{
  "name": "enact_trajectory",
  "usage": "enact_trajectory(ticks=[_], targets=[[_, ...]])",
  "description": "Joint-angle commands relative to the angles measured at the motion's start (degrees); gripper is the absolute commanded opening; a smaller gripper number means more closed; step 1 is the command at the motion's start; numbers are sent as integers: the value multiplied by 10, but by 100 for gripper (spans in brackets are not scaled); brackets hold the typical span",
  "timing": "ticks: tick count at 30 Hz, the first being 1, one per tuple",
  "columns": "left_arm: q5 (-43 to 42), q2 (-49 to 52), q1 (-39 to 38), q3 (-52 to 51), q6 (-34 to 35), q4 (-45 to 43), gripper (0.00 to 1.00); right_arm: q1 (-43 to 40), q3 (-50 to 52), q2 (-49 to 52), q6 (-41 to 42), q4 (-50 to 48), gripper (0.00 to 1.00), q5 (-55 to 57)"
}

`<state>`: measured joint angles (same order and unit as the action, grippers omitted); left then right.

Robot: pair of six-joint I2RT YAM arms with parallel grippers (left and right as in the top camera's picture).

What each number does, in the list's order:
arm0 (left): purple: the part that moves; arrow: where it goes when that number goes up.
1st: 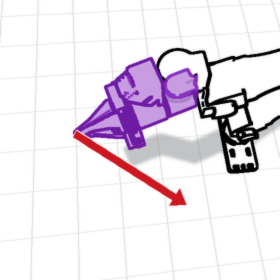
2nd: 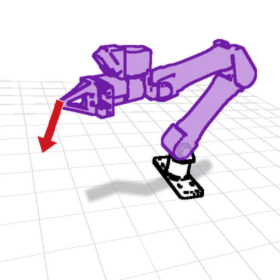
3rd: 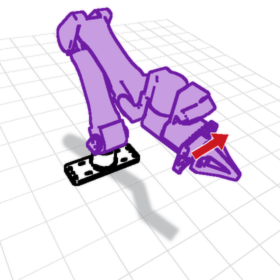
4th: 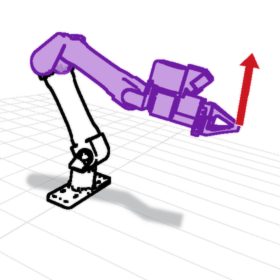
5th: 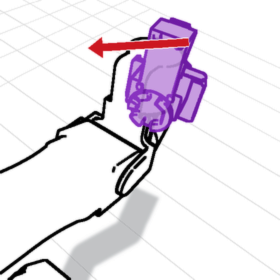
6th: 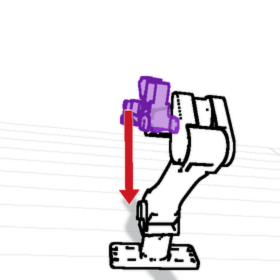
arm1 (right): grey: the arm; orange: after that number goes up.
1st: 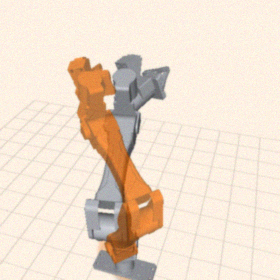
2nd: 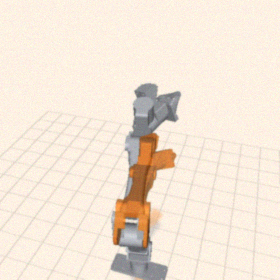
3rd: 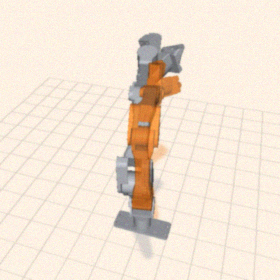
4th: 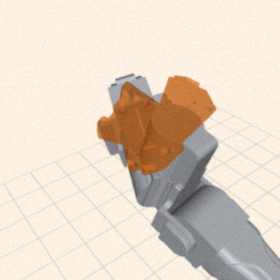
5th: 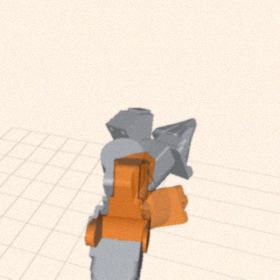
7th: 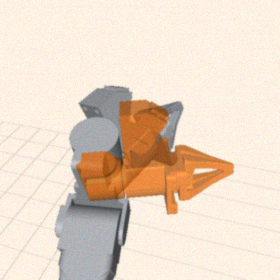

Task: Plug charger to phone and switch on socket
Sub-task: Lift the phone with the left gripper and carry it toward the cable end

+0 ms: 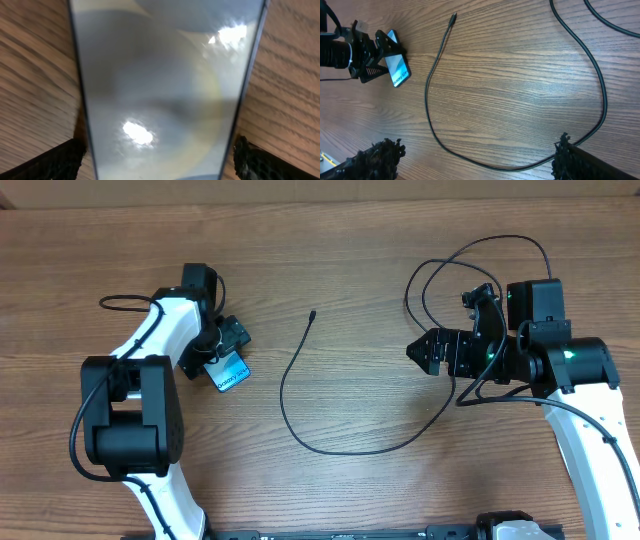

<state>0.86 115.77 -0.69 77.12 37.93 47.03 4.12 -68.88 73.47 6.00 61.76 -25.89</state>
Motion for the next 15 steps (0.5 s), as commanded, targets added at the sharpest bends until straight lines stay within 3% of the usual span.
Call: enact_trajectory(ticks=[1,9,13,15], targets=[[-9,21,14,-13,-32,-5,100,0,3,0,-1,-1,100,4],[-24,21,14,-13,-32,-7,93,0,3,0,-1,-1,100,4],[-24,21,14,-13,-32,-7,76,0,3,0,-1,-1,100,4],[-24,21,14,-13,-32,-7,75,0,3,0,-1,-1,100,4]])
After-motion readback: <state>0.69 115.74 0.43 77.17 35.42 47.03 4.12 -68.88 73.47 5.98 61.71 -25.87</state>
